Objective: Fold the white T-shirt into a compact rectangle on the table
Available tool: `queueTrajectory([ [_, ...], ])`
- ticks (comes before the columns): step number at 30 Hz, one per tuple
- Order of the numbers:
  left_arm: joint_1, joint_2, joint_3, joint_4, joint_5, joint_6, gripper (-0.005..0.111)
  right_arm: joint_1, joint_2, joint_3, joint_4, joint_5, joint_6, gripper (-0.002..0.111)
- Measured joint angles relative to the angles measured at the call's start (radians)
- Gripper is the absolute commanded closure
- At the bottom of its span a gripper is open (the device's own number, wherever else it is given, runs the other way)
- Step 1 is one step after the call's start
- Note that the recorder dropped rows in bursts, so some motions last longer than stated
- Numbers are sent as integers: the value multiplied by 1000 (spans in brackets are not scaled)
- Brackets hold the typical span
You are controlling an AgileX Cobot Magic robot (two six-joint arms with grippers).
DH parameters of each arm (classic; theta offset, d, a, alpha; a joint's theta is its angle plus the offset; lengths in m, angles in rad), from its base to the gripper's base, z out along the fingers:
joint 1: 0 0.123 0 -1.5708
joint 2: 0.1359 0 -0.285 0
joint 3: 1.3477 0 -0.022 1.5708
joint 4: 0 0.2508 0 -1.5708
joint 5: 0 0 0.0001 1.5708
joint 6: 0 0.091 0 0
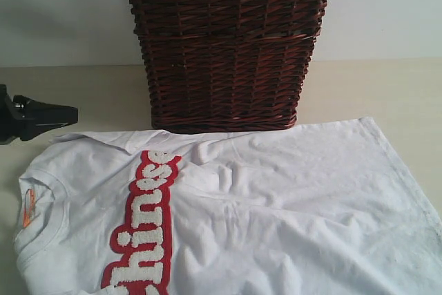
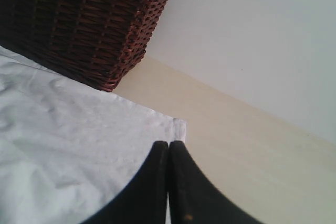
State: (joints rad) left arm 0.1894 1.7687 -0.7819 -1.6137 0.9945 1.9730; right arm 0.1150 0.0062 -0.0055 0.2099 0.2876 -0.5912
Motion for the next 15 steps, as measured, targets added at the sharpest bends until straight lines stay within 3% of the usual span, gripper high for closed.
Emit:
queueTrajectory([
  [3,-35,114,-93,84,-11,4,107,0,0,0,0,0,0,108],
  [10,-86,283,-208,125,-45,4,107,0,0,0,0,0,0,108],
  [15,-89,308,-238,219,2,-34,107,0,0,0,0,0,0,108],
])
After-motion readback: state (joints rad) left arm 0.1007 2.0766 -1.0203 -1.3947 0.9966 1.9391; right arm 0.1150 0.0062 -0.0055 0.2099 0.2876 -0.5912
